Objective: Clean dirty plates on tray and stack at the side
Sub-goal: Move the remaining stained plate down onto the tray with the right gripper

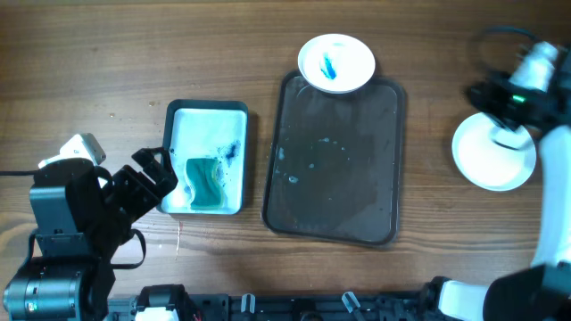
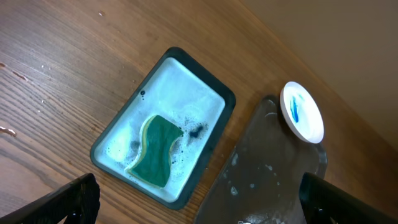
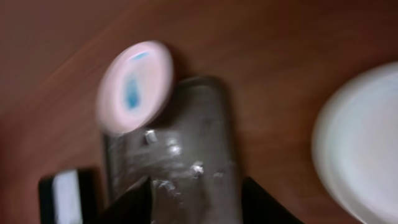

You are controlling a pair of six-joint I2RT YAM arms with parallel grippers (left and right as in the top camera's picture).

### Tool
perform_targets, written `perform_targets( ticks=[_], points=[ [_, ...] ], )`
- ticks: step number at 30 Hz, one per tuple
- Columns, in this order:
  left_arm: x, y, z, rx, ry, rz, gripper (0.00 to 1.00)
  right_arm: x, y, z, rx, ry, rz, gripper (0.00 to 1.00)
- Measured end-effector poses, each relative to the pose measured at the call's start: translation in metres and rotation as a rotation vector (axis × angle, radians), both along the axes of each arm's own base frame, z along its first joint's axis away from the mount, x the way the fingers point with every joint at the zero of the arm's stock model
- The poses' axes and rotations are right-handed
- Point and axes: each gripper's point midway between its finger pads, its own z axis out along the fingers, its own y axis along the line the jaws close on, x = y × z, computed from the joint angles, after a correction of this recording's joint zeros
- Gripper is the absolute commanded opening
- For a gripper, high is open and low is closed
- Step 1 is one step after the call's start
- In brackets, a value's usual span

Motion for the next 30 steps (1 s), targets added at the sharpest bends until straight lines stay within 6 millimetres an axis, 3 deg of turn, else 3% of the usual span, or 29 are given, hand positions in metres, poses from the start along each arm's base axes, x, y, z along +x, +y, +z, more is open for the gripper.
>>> perform_targets(
  ticks=[3,4,5,8,10,15,16,17,18,19,22,27,30],
  points=[
    [0.0,0.0,0.0,0.0,0.0,0.0,1.0,0.013,0.061,0.008,-0.089,-0.082,0.186,0.57],
    [0.0,0.0,0.0,0.0,0.0,0.0,1.0,0.02,0.085,0.002,-0.149,-0.096,0.246,0.57],
    [0.0,0.0,0.0,0.0,0.0,0.0,1.0,0.026,0.094,-0.005,-0.192,-0.098,0.264,0.57],
    [0.0,0.0,0.0,0.0,0.0,0.0,1.0,0.06,0.105,-0.039,-0.288,-0.093,0.263,0.58],
    [0.0,0.0,0.0,0.0,0.0,0.0,1.0,0.084,0.103,-0.088,-0.327,-0.04,0.251,0.58],
    [0.0,0.0,0.0,0.0,0.0,0.0,1.0,0.118,0.116,-0.165,-0.251,-0.01,0.249,0.61],
    [0.0,0.0,0.0,0.0,0.001,0.0,1.0,0.122,0.119,-0.173,-0.22,-0.008,0.237,0.57],
    [0.0,0.0,0.0,0.0,0.0,0.0,1.0,0.124,0.122,-0.18,-0.188,-0.002,0.222,0.42],
    [0.0,0.0,0.0,0.0,0.0,0.0,1.0,0.124,0.124,-0.186,-0.153,0.017,0.198,0.19],
    [0.0,0.0,0.0,0.0,0.0,0.0,1.0,0.124,0.126,-0.189,-0.127,0.028,0.18,0.04],
    [0.0,0.0,0.0,0.0,0.0,0.0,1.0,0.117,0.129,-0.192,-0.077,0.075,0.15,0.04],
    [0.0,0.0,0.0,0.0,0.0,0.0,1.0,0.084,0.127,-0.209,-0.055,0.24,0.133,0.04],
    [0.0,0.0,0.0,0.0,0.0,0.0,1.0,0.069,0.125,-0.191,-0.071,0.262,0.157,0.04]
  ],
)
